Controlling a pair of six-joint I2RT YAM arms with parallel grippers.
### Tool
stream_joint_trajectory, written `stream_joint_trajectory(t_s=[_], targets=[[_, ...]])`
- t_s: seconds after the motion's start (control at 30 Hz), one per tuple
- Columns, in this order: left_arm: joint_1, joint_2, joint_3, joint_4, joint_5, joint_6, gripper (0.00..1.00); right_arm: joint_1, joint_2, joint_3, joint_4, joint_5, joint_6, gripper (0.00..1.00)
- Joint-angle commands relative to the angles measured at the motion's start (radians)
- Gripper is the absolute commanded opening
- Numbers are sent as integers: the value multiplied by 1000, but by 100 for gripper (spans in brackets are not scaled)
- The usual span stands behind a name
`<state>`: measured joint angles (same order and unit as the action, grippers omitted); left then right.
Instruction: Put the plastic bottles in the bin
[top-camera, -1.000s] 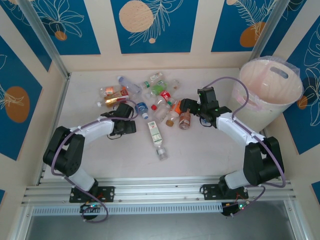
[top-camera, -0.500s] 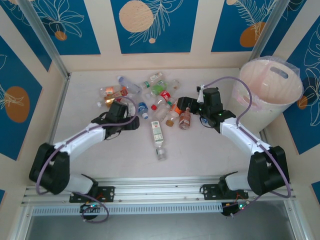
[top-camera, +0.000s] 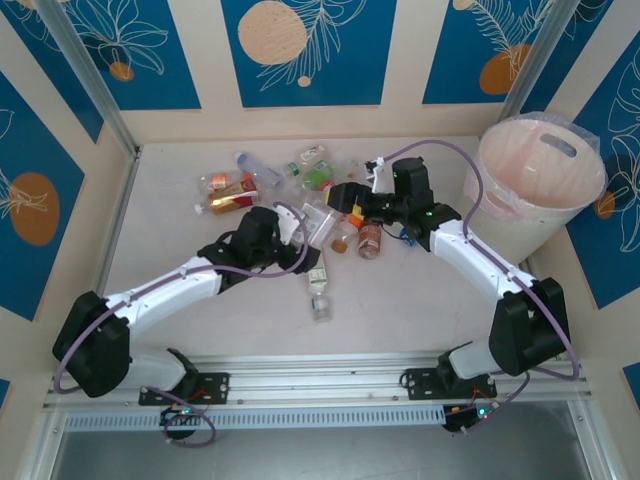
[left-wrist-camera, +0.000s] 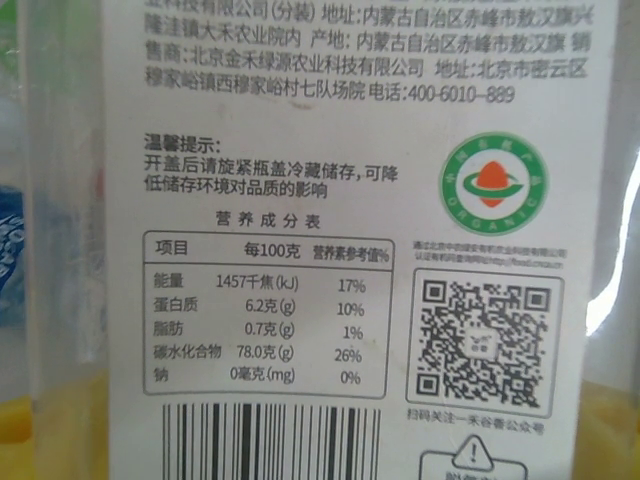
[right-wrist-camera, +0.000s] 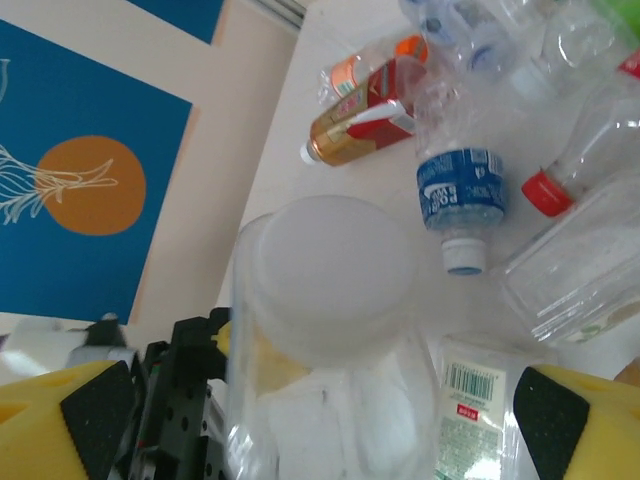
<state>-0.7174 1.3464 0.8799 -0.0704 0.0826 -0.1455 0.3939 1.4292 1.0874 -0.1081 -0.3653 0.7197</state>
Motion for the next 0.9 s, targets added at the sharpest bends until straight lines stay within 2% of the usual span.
stream_joint_trajectory(t_s=[0.0,0.17,0.33,0.43,0.57,0.6,0.63,0.67,0.73,0.77,0.87], targets=[[-22,15,38,63,8,45,44,6,41,52,-117,45,27,100],[-47,46,69,36,-18,74,45,9,78,71,-120,-75,13,92],[-54,74,88,23,-35,71,46,14,86,81,-148,-119,-27,86],[-53,81,90,33,-35,63,46,11,81,89,-182,-99,-50,70],[-53,95,106,33,-32,54,48,-3,53,79,-174,-81,-63,55],[-53,97,108,31,-31,49,51,-8,46,78,-171,-80,-65,51],[-52,97,112,30,-33,41,60,-13,36,77,-170,-73,-69,46],[-53,96,116,27,-38,32,74,-19,25,77,-171,-59,-75,40],[-53,84,112,36,-32,20,96,-31,-2,75,-177,-23,-88,25],[-54,73,100,52,-26,15,100,-40,-17,75,-186,1,-97,20],[-53,35,47,140,-14,-1,100,-71,-71,73,-217,83,-123,13]])
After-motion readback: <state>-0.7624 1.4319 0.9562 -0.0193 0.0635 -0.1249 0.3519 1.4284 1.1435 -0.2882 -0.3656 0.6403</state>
